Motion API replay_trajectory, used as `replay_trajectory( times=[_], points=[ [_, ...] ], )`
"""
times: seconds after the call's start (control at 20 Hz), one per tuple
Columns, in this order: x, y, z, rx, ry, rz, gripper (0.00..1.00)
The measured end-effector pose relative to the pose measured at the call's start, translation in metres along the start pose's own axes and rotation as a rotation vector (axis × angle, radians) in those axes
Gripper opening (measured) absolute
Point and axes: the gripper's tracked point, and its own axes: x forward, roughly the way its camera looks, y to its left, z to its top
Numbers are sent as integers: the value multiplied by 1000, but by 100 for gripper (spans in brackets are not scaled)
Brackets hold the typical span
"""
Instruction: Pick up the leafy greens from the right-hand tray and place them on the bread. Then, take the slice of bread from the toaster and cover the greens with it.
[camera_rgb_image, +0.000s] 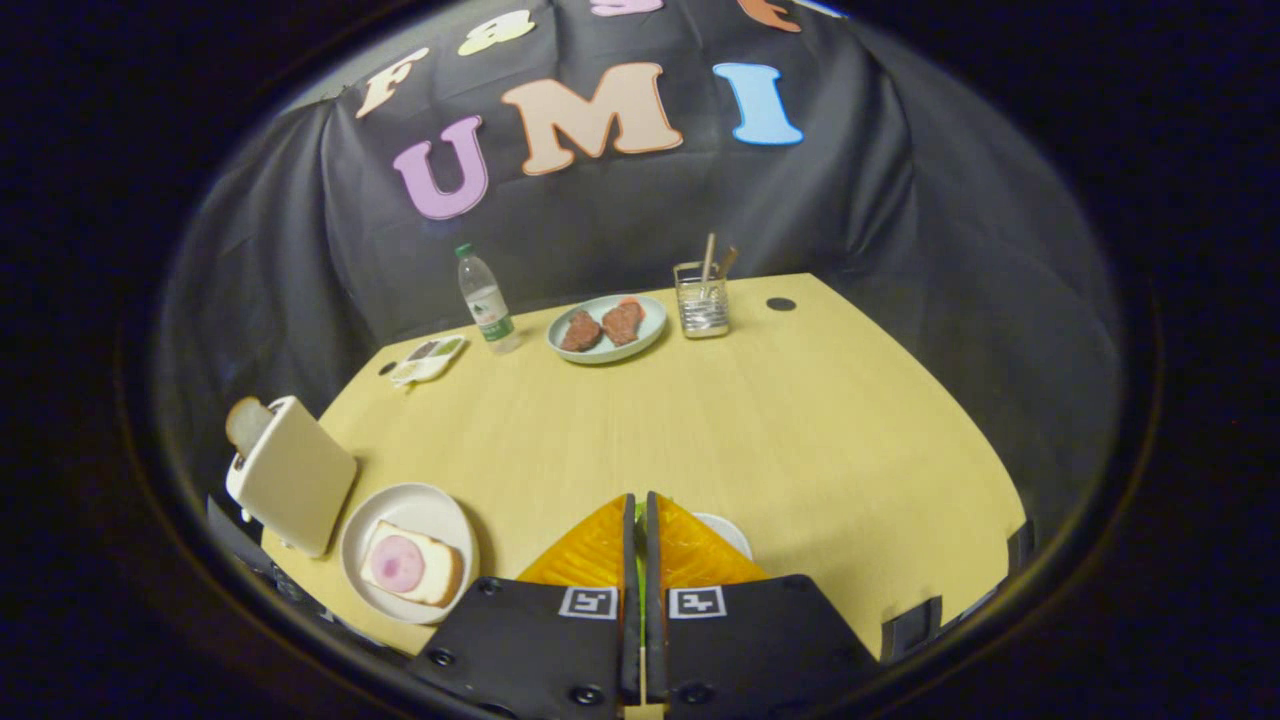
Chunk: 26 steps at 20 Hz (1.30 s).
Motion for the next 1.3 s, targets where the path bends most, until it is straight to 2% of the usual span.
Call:
replay_trajectory(
  times=[0.4, 0.55, 0.8, 0.9, 1.05, 1.3],
  points=[
    [-24, 97, 30, -27, -49, 149, 5],
    [-29, 149, 31, 0, -43, 244, 5],
    [-26, 232, 8, 33, 29, 377, 5],
    [-25, 257, -4, 48, 50, 406, 5],
    [-11, 267, -31, 59, 110, 390, 5],
    [21, 215, -77, -47, 191, 183, 5]
  ],
)
